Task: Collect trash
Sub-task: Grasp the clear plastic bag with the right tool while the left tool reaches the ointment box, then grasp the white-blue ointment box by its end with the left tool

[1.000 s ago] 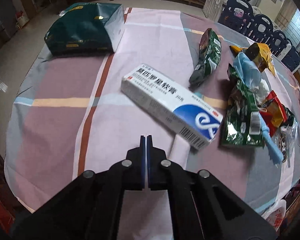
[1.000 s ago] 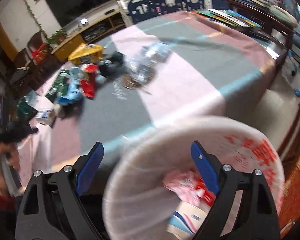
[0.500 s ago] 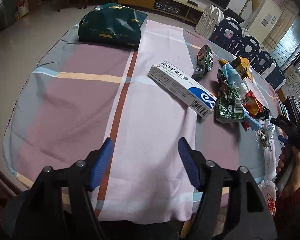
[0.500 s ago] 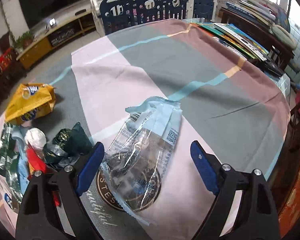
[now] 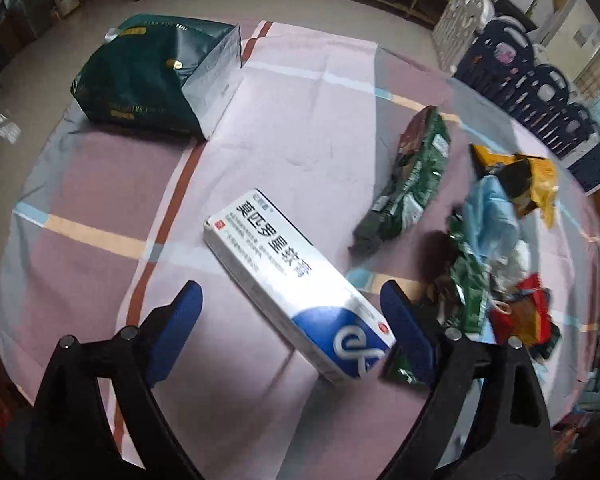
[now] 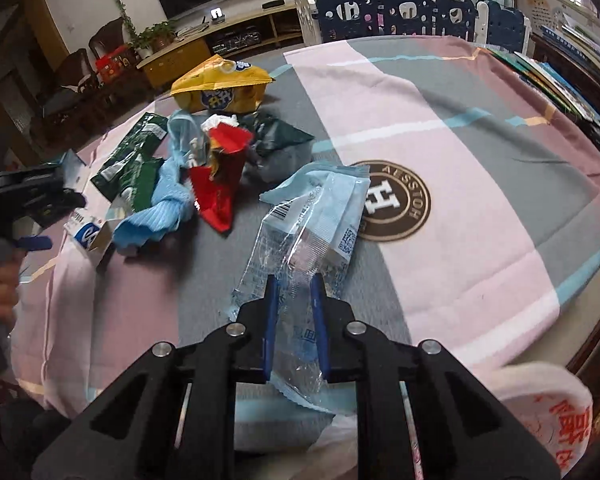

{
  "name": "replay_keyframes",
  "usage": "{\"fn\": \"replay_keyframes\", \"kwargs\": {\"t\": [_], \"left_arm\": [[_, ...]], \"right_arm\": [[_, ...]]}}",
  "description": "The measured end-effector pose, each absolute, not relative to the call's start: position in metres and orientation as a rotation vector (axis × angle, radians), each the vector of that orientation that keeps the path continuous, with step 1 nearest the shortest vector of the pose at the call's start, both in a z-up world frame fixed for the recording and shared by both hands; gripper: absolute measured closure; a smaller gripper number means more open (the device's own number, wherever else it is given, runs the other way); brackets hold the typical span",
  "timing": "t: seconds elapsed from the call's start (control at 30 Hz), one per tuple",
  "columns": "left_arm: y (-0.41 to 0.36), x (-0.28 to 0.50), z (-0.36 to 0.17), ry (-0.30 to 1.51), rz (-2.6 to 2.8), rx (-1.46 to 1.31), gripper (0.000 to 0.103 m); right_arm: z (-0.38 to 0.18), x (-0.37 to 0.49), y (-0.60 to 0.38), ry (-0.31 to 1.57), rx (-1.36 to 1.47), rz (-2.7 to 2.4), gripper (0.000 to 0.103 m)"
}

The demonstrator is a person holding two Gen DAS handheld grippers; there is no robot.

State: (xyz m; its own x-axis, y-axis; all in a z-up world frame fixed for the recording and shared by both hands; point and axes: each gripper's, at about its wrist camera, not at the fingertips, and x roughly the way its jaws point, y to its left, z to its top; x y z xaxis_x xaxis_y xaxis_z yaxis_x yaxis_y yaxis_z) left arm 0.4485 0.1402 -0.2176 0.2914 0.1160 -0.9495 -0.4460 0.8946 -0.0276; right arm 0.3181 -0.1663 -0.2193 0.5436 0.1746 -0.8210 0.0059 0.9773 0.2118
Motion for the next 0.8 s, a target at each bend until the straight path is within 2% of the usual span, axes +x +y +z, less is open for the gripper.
{"fn": "replay_keyframes", "kwargs": {"t": [0.1,0.13,0.2,0.27,0.33,0.37,0.43,0.63,0.8], "left_arm": [[0.136,0.464,-0.238,1.301,0.431,-0.282,0.013],[0.134,0.465,-0.244,1.319,0.43,-0.264,0.016],[0.13,0.465,-0.252,1.338,0.416,-0.226,0.026],[0.132,0.458,-0.252,1.317,0.395,-0.256,0.036],[0.133,0.451,-0.249,1.302,0.378,-0.25,0.068],[0.132,0.447,-0.248,1.296,0.381,-0.228,0.075],[0.137,0.434,-0.243,1.242,0.35,-0.258,0.078],[0.146,0.372,-0.213,1.051,0.306,-0.243,0.079],[0.142,0.309,-0.188,0.95,0.317,-0.225,0.079]], "right_arm": [[-0.215,0.299,-0.169,0.981,0.232,0.118,0.085],[-0.212,0.295,-0.172,0.977,0.237,0.113,0.084],[-0.206,0.29,-0.176,0.96,0.247,0.098,0.07],[-0.2,0.29,-0.18,0.94,0.244,0.068,0.041],[-0.196,0.291,-0.182,0.921,0.235,0.029,0.031],[-0.196,0.291,-0.183,0.919,0.237,0.024,0.029],[-0.198,0.299,-0.186,0.933,0.254,0.015,0.028],[-0.208,0.326,-0.174,0.952,0.231,0.03,0.023],[-0.229,0.346,-0.149,1.025,0.128,0.002,0.025]]}}
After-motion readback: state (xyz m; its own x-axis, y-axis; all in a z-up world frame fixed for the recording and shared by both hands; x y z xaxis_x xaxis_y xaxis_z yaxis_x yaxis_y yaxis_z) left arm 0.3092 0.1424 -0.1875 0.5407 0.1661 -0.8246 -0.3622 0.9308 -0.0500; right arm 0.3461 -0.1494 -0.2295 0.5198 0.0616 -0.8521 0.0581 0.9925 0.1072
